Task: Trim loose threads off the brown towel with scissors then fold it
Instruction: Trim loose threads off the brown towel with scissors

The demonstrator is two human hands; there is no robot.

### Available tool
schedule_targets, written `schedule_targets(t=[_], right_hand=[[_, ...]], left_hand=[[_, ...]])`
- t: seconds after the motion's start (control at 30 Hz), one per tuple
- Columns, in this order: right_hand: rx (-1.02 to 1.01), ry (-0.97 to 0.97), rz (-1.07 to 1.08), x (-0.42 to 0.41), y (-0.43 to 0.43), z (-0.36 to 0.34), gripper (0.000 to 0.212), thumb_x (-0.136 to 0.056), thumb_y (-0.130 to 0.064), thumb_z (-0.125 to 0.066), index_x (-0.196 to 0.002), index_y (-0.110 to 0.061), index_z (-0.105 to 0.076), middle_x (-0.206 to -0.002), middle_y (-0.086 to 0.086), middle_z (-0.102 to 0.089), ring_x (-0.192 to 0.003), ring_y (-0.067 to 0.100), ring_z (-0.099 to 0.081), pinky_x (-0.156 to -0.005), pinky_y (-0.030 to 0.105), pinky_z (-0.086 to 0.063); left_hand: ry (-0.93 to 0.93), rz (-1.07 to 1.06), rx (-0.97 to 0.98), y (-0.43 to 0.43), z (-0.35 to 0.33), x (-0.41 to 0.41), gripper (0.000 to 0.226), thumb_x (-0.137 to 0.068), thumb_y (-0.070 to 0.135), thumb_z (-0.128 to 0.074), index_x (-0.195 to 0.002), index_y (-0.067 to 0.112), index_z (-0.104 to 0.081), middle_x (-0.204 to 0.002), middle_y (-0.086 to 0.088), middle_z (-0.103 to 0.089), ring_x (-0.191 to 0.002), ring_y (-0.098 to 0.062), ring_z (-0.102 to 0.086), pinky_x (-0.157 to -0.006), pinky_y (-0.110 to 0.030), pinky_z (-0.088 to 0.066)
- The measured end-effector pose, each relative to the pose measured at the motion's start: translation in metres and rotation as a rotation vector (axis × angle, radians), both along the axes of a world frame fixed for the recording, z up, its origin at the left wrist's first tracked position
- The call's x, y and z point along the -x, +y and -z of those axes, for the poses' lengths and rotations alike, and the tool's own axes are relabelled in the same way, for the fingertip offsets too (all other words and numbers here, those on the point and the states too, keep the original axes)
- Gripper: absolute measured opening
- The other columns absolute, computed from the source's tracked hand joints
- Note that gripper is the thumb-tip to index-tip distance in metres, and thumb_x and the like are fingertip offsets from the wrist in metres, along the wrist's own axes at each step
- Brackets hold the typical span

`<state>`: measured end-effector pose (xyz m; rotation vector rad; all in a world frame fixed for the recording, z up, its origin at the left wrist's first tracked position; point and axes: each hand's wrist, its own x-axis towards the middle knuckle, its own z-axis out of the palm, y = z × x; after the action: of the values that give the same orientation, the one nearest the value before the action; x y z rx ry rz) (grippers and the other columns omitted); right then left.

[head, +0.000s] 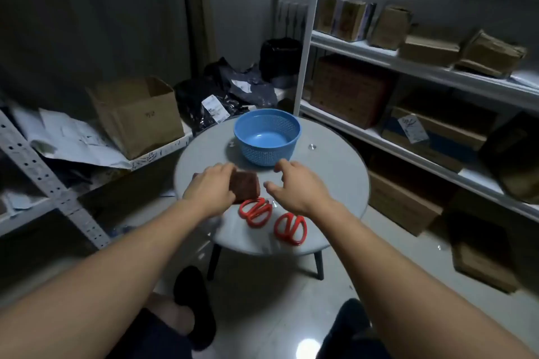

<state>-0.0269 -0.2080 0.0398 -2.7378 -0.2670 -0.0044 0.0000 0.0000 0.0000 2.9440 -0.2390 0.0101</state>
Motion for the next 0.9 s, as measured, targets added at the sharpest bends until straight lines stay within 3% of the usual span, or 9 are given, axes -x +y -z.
schedule_targets(t=[0.17, 0.27, 0.37, 0.47, 0.57, 0.7, 0.77, 0.83, 0.9], right_hand=[[-0.083, 0.125, 0.040, -0.005, 0.009, 0.038, 0.048, -0.091, -0.051, -0.056, -0.129, -0.022, -0.056, -0.125, 0.006, -0.066, -0.111, 0.029, -0.063, -0.091, 0.041, -0.053], [-0.137, 0.174, 0.056, -0.019, 0.011, 0.055, 0.044, -0.089, -0.046, -0.059, -0.127, -0.022, -0.060, -0.121, 0.005, -0.068, -0.111, 0.027, -0.063, -0.092, 0.041, -0.053], [-0.256, 0.230, 0.090, -0.025, 0.016, 0.064, 0.039, -0.088, -0.039, -0.064, -0.120, -0.018, -0.069, -0.114, 0.004, -0.075, -0.106, 0.022, -0.067, -0.089, 0.033, -0.055], [-0.726, 0.365, 0.189, -0.023, 0.026, 0.060, 0.031, -0.089, -0.039, -0.074, -0.099, -0.010, -0.075, -0.088, 0.008, -0.077, -0.069, 0.013, -0.067, -0.061, 0.023, -0.055], [-1.289, 0.456, 0.285, -0.024, 0.026, 0.050, 0.024, -0.088, -0.024, -0.079, -0.097, -0.003, -0.075, -0.075, 0.009, -0.073, -0.063, 0.014, -0.068, -0.060, 0.031, -0.061], [-1.467, 0.309, 0.426, -0.022, -0.008, 0.035, 0.021, -0.093, -0.009, -0.068, -0.109, 0.005, -0.073, -0.091, 0.018, -0.077, -0.077, 0.026, -0.074, -0.068, 0.040, -0.062], [-1.458, 0.221, 0.464, -0.020, -0.032, 0.030, 0.014, -0.095, -0.005, -0.061, -0.102, 0.000, -0.072, -0.082, 0.011, -0.077, -0.071, 0.022, -0.074, -0.067, 0.039, -0.062], [-1.468, 0.172, 0.498, -0.017, -0.057, 0.024, 0.012, -0.096, -0.005, -0.057, -0.094, -0.010, -0.069, -0.067, 0.000, -0.073, -0.062, 0.014, -0.070, -0.059, 0.033, -0.060], [-1.495, 0.158, 0.517, -0.015, -0.077, 0.022, 0.014, -0.096, -0.007, -0.056, -0.092, -0.014, -0.068, -0.064, -0.004, -0.072, -0.063, 0.012, -0.068, -0.062, 0.034, -0.058]], left_hand=[[0.092, 0.069, -0.135, 0.019, 0.035, -0.026, 0.062, -0.078, 0.054, -0.067, -0.133, 0.026, -0.054, -0.129, -0.003, -0.053, -0.119, -0.026, -0.053, -0.101, -0.042, -0.043], [0.024, 0.117, -0.116, 0.023, 0.050, -0.039, 0.047, -0.085, 0.045, -0.062, -0.127, 0.024, -0.057, -0.123, -0.004, -0.057, -0.115, -0.026, -0.054, -0.096, -0.041, -0.045], [-0.118, 0.067, -0.023, 0.022, 0.043, -0.041, 0.028, -0.088, 0.033, -0.054, -0.109, 0.017, -0.064, -0.104, -0.007, -0.065, -0.100, -0.031, -0.062, -0.079, -0.043, -0.052], [-0.346, 0.059, 0.099, 0.003, 0.027, -0.023, 0.024, -0.084, 0.025, -0.060, -0.103, 0.013, -0.067, -0.096, -0.009, -0.066, -0.086, -0.034, -0.065, -0.066, -0.042, -0.052], [-0.421, 0.194, 0.211, -0.035, 0.010, 0.001, 0.037, -0.076, 0.022, -0.059, -0.111, 0.011, -0.066, -0.102, -0.010, -0.065, -0.088, -0.034, -0.064, -0.074, -0.046, -0.054], [-0.373, 0.363, 0.384, -0.060, 0.002, 0.009, 0.040, -0.086, 0.028, -0.064, -0.123, 0.013, -0.065, -0.116, -0.005, -0.062, -0.102, -0.025, -0.062, -0.090, -0.039, -0.051], [-0.329, 0.364, 0.451, -0.066, 0.010, 0.010, 0.038, -0.085, 0.027, -0.064, -0.121, 0.015, -0.066, -0.115, -0.002, -0.062, -0.105, -0.023, -0.061, -0.093, -0.037, -0.049], [-0.241, 0.192, 0.454, -0.071, 0.024, 0.007, 0.036, -0.083, 0.029, -0.063, -0.116, 0.017, -0.068, -0.113, -0.002, -0.061, -0.106, -0.024, -0.060, -0.093, -0.040, -0.050], [-0.059, -0.041, 0.303, -0.073, 0.039, -0.001, 0.046, -0.082, 0.040, -0.063, -0.123, 0.018, -0.065, -0.120, -0.005, -0.059, -0.115, -0.029, -0.056, -0.098, -0.041, -0.047]])
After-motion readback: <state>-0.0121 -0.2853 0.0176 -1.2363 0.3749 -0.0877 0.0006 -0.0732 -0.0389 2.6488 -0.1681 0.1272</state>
